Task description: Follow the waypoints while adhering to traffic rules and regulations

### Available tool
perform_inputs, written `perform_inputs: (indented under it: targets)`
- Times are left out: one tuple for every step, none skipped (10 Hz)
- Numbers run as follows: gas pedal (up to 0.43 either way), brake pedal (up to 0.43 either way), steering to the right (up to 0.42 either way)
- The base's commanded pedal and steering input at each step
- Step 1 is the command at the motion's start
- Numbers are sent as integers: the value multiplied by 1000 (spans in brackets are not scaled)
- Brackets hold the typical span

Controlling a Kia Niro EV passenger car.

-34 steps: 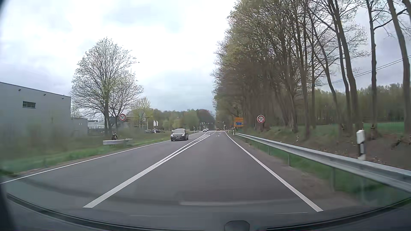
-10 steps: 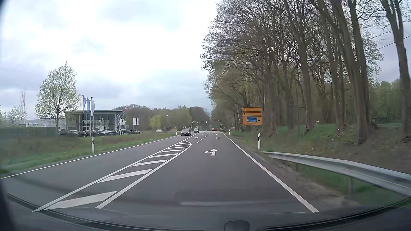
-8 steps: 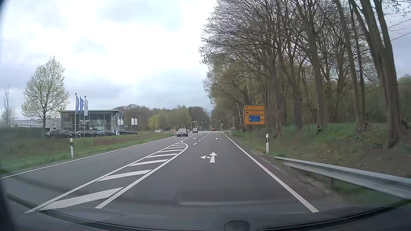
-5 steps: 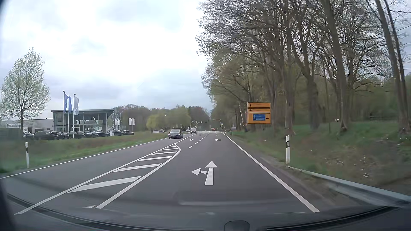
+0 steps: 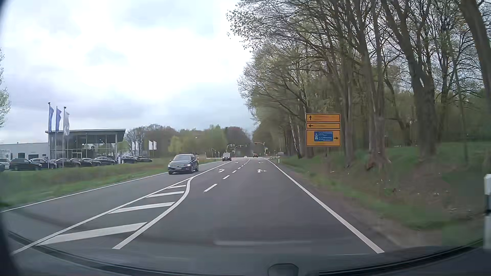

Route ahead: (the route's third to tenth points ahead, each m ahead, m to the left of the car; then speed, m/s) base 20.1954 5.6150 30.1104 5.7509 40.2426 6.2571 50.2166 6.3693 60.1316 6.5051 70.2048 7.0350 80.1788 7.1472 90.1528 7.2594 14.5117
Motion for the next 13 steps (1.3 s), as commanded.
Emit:
perform_inputs:
  targets:
    - [130, 6, -3]
    - [130, 6, -4]
    - [118, 6, -4]
    - [118, 6, -4]
    - [118, 0, -4]
    - [118, 6, -3]
    - [118, 0, -3]
    - [110, 6, -3]
    - [110, 6, -3]
    - [110, 6, -3]
    - [98, 6, -3]
    - [87, 6, -3]
    - [87, 0, -3]
